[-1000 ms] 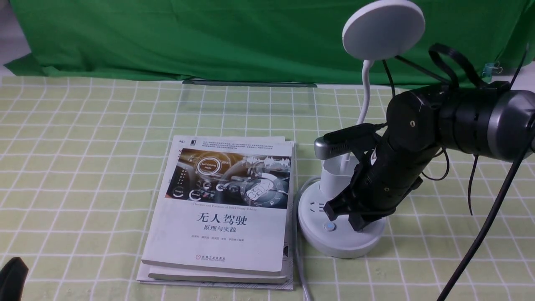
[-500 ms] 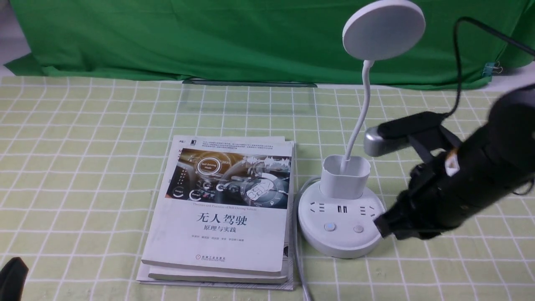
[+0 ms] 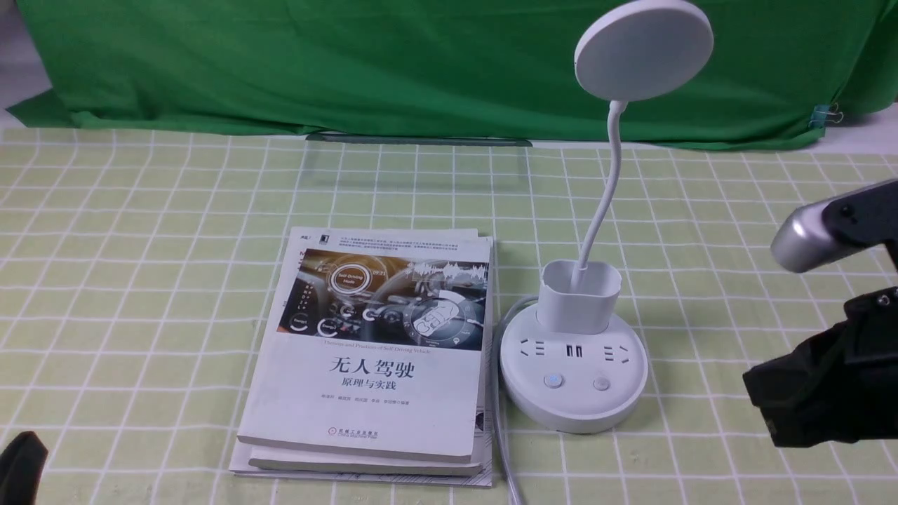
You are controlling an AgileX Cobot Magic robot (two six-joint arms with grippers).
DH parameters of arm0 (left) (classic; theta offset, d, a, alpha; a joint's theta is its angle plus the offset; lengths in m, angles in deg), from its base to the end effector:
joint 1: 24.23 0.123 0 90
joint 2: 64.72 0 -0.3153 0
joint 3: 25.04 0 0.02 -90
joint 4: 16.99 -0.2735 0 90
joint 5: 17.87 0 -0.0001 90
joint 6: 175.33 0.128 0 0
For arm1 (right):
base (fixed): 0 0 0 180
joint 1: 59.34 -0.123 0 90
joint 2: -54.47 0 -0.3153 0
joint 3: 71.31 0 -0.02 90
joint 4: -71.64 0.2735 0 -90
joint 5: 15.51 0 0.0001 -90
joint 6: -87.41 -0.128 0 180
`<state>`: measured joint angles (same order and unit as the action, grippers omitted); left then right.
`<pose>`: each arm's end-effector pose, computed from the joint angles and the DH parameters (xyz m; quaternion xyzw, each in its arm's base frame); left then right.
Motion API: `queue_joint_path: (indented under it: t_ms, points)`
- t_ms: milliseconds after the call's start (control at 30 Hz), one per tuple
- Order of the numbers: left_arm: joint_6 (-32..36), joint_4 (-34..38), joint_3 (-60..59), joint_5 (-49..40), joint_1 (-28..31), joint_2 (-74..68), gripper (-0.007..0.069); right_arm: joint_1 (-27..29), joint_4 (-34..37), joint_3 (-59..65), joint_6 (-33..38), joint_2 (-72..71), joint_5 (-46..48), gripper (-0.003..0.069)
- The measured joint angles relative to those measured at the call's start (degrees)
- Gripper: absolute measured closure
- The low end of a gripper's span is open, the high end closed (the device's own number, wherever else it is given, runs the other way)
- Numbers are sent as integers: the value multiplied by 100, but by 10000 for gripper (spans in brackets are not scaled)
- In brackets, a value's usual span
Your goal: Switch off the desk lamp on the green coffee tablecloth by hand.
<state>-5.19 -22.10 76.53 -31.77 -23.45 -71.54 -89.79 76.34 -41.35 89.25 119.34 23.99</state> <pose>0.0841 0.0039 0.1827 -0.0446 0.7596 -0.0152 0.6486 0.1965 0.1232 0.3161 -0.2378 0.8898 0.1310 0.3668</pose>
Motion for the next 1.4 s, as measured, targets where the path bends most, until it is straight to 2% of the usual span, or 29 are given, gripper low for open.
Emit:
queue_joint_path:
  t_ms: [167, 267, 433, 467, 500, 567, 733, 933, 1400]
  points:
    - [0, 0, 0, 0, 0, 0, 214, 0, -65, 82, 9, -153, -402, 617]
    - [0, 0, 0, 0, 0, 0, 214, 192, -136, 460, 108, -597, -694, 618]
    - [0, 0, 0, -3, 11, 0, 214, 1247, -149, 1841, 333, -1979, -1396, 618]
    - [0, 0, 0, -3, 11, 0, 214, 1300, -149, 1912, 351, -2047, -1467, 618]
    - [0, 0, 0, -3, 11, 0, 214, 1704, -149, 2495, 527, -2644, -1735, 618]
    - [0, 0, 0, -3, 11, 0, 214, 2168, -149, 3195, 680, -3405, -2122, 618]
    - [0, 0, 0, -3, 11, 0, 214, 2885, -149, 4446, 755, -4830, -2766, 618]
    - [0, 0, 0, -3, 11, 0, 214, 3097, -144, 4846, 716, -5671, -2848, 618]
    - [0, 0, 0, -3, 11, 0, 214, 2893, -148, 4850, 780, -5770, -2562, 618]
